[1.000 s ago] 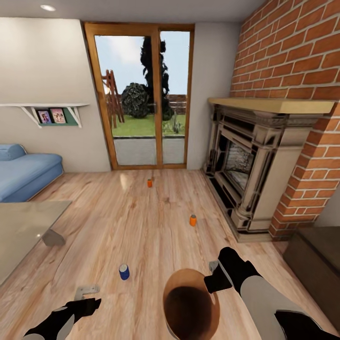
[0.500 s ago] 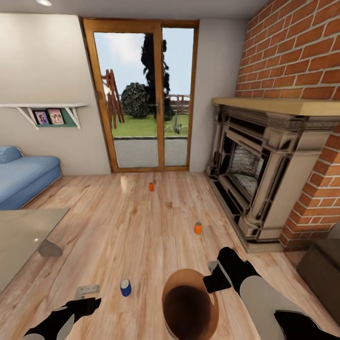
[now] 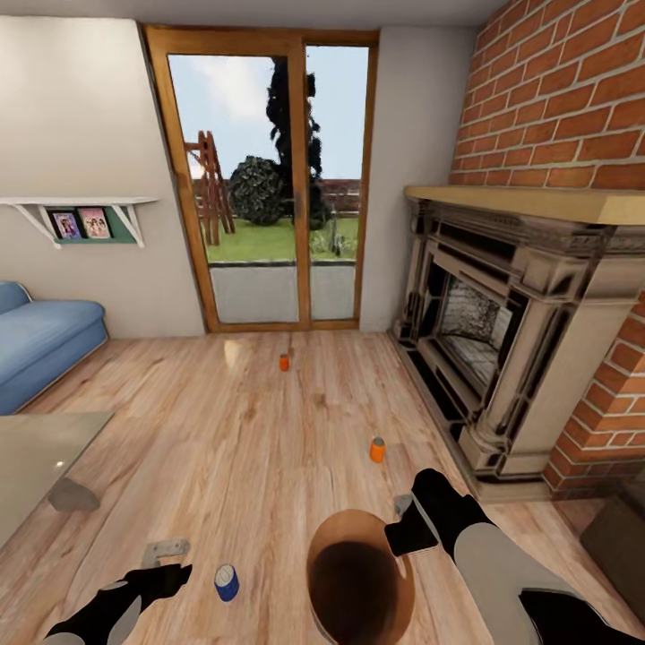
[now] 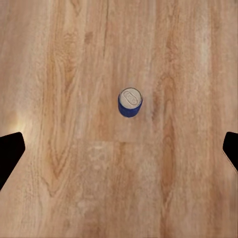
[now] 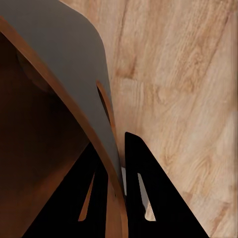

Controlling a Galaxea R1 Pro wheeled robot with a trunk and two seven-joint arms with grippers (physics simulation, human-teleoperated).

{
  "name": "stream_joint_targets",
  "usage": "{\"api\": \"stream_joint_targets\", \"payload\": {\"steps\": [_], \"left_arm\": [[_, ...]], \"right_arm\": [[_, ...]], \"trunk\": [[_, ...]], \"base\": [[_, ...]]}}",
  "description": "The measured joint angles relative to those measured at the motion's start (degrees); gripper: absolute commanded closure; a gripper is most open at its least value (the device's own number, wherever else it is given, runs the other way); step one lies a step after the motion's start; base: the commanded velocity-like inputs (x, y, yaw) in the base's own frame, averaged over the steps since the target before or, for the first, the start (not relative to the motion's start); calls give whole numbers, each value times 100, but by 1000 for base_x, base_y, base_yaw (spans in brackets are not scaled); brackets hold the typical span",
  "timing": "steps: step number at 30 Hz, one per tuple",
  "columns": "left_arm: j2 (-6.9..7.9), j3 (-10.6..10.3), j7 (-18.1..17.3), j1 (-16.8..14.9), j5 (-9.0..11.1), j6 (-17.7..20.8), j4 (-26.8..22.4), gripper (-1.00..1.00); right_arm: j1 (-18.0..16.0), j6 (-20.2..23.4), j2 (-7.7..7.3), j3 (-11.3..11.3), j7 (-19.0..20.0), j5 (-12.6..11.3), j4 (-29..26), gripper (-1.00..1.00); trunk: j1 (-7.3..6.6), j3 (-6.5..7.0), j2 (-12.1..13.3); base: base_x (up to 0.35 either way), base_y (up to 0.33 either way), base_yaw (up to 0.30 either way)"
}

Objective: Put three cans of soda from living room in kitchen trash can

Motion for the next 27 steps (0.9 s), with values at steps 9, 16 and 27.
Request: {"api": "stream_joint_targets", "payload": {"steps": [9, 16, 27], "left_arm": [[0, -1, 0, -3, 0, -2, 0, -100], [0, -4, 0, -4, 0, -2, 0, -100], [0, -5, 0, -3, 0, -1, -8, -100]], "right_arm": [[0, -4, 0, 3, -2, 21, 3, 100], [0, -1, 0, 0, -1, 4, 1, 100], [0, -1, 1, 1, -1, 6, 6, 100]], "trunk": [[0, 0, 0], [0, 0, 0], [0, 0, 0]], "base": [[324, -61, 0], [324, -8, 0], [324, -1, 0]]}}
